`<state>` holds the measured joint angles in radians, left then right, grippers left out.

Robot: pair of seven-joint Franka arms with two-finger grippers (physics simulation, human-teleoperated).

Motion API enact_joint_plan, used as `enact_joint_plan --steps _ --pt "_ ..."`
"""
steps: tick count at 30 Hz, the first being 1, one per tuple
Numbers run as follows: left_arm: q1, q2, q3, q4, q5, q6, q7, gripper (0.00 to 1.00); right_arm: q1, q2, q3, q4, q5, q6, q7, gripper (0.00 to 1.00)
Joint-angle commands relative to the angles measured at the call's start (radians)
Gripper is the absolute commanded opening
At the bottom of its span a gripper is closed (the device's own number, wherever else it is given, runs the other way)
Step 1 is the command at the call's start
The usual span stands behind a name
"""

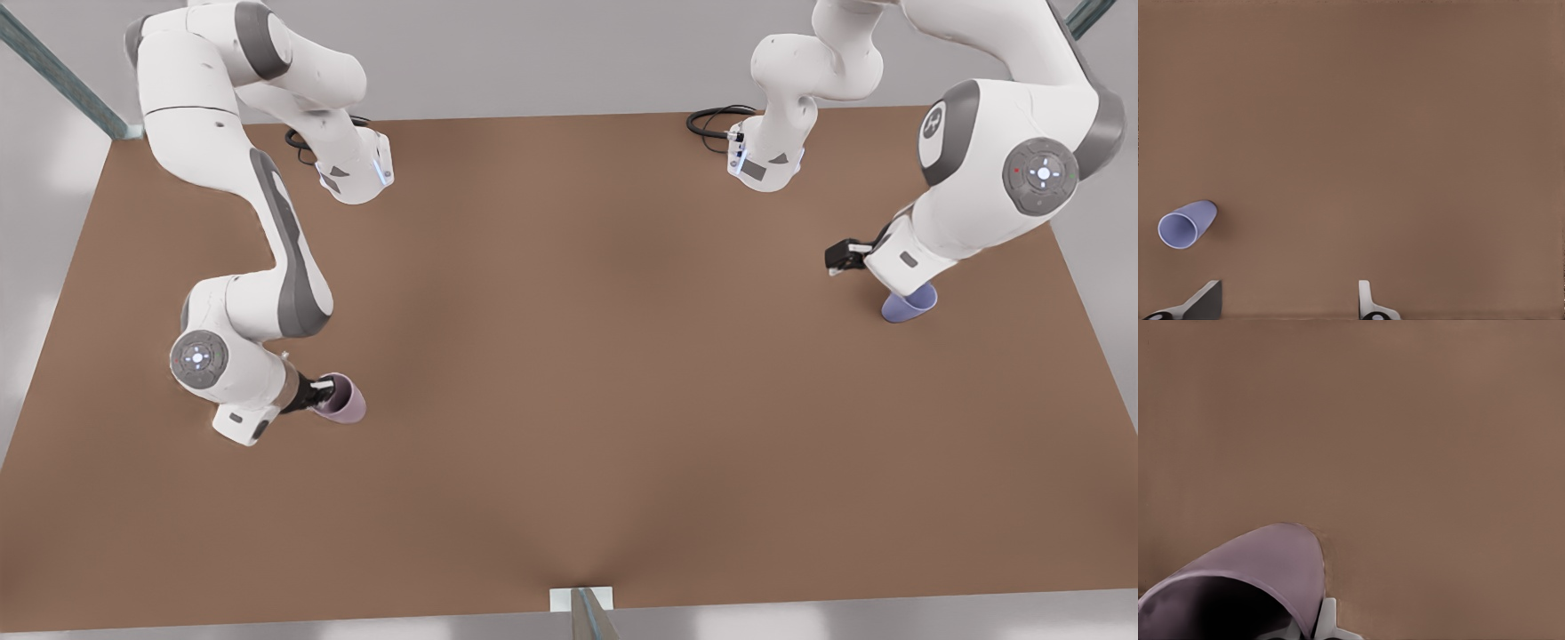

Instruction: Stack the cups, with the pink cup at the bottom and the purple cup at the top

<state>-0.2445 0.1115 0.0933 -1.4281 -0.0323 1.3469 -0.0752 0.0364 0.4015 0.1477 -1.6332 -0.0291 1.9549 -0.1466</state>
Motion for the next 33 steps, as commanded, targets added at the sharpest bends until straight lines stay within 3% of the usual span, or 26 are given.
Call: enact_joint_plan --steps 1,7,9,11,13,19,23,29,30,31,32,33 --pt "0.004 0.008 0.006 0.037 -0.023 -0.057 0.002 1.0 0.025 0.005 0.07 0.016 0.046 -0.05 0.461 0.21" --pt "0.013 0.074 0.034 0.028 -0.029 -0.1 -0.008 1.0 0.342 0.218 0.092 0.369 0.064 -0.063 0.875 0.21" --pt "0.022 0.099 0.155 0.005 -0.035 0.012 0.005 1.0 0.468 0.402 0.081 0.671 0.034 -0.178 0.97 0.21" --pt "0.068 0.106 0.16 -0.069 -0.026 0.109 0.006 1.0 0.542 0.497 0.082 0.789 0.018 -0.186 1.078 0.21" --pt "0.148 0.05 0.163 -0.282 -0.023 0.279 0.109 1.0 0.58 0.562 0.073 0.872 0.018 -0.177 1.102 0.21" --pt "0.277 0.073 0.215 -0.558 0.049 0.564 0.437 1.0 0.657 0.689 -0.002 0.894 0.017 0.01 1.154 0.21" --pt "0.332 0.096 0.253 -0.663 0.049 0.726 0.606 1.0 0.677 0.711 0.001 0.894 0.018 0.139 1.251 0.21" --pt "0.375 0.131 0.267 -0.692 0.08 0.805 0.7 1.0 0.685 0.735 0.006 0.891 0.021 0.197 1.268 0.21" --pt "0.384 0.132 0.267 -0.692 0.08 0.807 0.707 1.0 0.685 0.744 0.006 0.891 0.02 0.203 1.268 0.31" --pt "0.387 0.137 0.267 -0.701 0.08 0.828 0.713 1.0 0.685 0.747 0.006 0.891 0.021 0.203 1.268 0.47" --pt "0.39 0.143 0.295 -0.73 0.081 0.887 0.727 1.0 0.686 0.749 0.006 0.889 0.021 0.205 1.269 0.5" --pt "0.39 0.151 0.298 -0.735 0.081 0.902 0.736 1.0 0.686 0.751 0.006 0.889 0.021 0.21 1.269 0.63"
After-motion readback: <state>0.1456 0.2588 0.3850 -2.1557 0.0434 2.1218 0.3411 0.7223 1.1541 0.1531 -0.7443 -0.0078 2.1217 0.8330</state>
